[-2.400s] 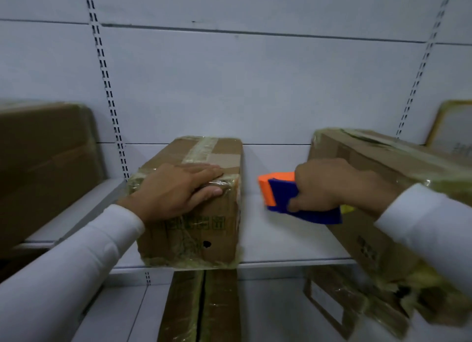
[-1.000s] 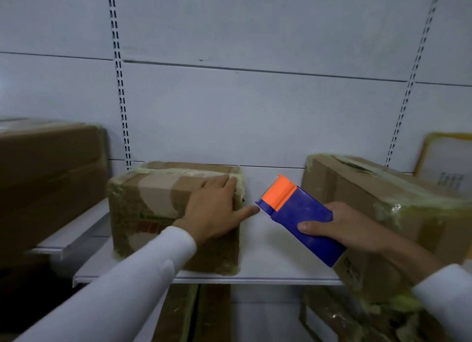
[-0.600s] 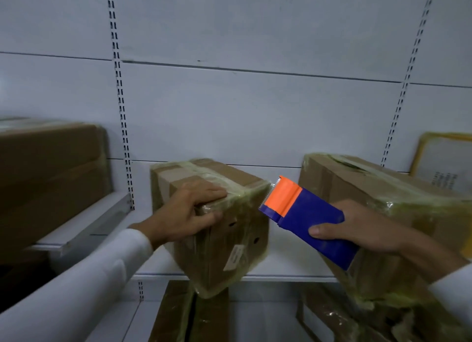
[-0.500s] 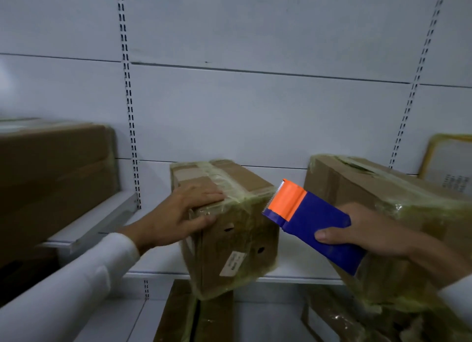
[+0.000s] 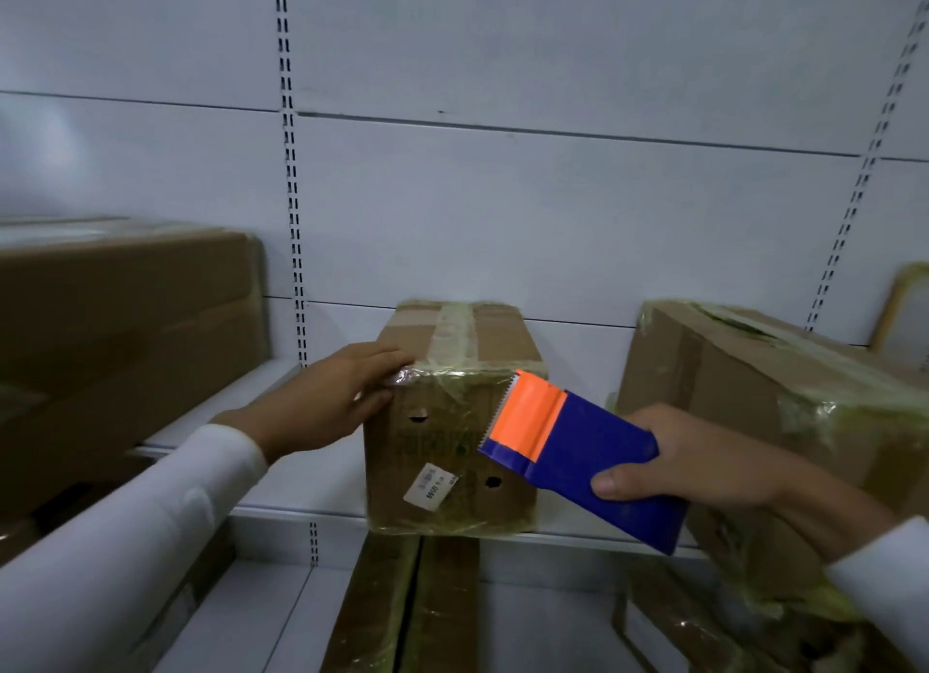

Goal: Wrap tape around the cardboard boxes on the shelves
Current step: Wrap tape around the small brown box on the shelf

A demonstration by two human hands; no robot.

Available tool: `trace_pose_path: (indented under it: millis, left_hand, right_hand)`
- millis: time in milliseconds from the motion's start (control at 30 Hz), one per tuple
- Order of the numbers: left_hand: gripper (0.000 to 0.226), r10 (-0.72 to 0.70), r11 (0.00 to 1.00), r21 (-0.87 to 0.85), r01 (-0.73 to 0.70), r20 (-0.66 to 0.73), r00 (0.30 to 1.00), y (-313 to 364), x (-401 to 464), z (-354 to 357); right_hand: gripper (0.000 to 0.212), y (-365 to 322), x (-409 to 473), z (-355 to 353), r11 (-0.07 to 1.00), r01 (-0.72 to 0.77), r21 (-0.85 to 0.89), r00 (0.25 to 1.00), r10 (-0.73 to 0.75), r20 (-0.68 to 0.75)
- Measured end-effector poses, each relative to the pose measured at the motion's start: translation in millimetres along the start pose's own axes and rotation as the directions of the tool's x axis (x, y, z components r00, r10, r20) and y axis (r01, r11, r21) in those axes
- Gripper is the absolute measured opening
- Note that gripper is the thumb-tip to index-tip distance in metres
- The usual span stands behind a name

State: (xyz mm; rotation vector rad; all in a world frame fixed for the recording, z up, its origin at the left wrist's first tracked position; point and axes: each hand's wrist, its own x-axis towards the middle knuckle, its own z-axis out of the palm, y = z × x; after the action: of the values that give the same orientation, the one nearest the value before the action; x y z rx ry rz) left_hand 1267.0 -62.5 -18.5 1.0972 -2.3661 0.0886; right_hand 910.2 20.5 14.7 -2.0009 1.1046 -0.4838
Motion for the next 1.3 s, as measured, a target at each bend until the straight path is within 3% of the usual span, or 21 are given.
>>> trace_pose_path:
  millis: [67,167,267,367,433,600,800,967,1100,1300]
  left_hand:
    - [0.068,-0.017,0.999,-0.045,0.015,-0.044,0.999,16.9,-1.9,0.9]
    - [0.057,-0.033,0.963,-0.268,-0.012,-0.163,0.986,49.6,-5.7,-0.1]
    - [0.051,-0.067,0.819,-0.568,0.079,0.042,0.997,68.2,-5.8,-2.2]
    - [0.046,0.058,0.698,-0.706,0.117,0.218,0.974,71.3,-2.9,-0.5]
    - [0.04,0.099,0.654,-0.749,0.106,0.224,0.97,71.4,-2.5,2.2]
    - [0.028,0.042,0.53,-0.831,0.168,0.223,0.974,65.4,-4.1,9.0]
    - [0.016,-0.05,0.538,-0.835,0.114,0.103,0.993,52.0,-2.3,9.0]
    - [0.013,-0.104,0.622,-0.778,0.091,0.034,0.994,27.4,-4.8,-11.9]
    - [0.014,-0.248,0.663,-0.741,0.106,-0.084,0.965,-9.0,-13.0,-35.2]
    - [0.012,-0.303,0.689,-0.705,0.168,-0.069,0.95,-23.4,-8.9,-36.5]
  right_hand:
    - [0.048,-2.1,5.5,1.2,0.999,-0.015,-0.033,1.0,0.016,0.025]
    - [0.051,-6.3,10.4,2.0,0.998,-0.017,-0.064,0.998,0.021,0.063]
    - [0.049,-11.8,13.7,1.3,0.996,0.003,-0.093,0.997,0.005,0.078]
    - [0.05,-16.0,18.5,2.4,0.994,0.012,-0.105,0.996,-0.003,0.088]
    - [0.049,-17.7,21.7,4.4,0.994,0.011,-0.111,0.994,0.001,0.107]
    - [0.052,-23.3,27.9,8.5,0.992,-0.003,-0.127,0.991,0.02,0.133]
    - [0.052,-36.2,38.3,7.2,0.985,-0.003,-0.173,0.986,0.032,0.165]
    - [0.031,-65.5,52.4,-8.4,0.966,-0.036,-0.257,0.972,0.094,0.217]
    - [0.05,-80.4,51.6,-33.5,0.923,-0.094,-0.372,0.986,0.138,0.094]
    - [0.027,-97.3,57.8,-42.6,0.91,-0.183,-0.372,0.978,0.208,0.027]
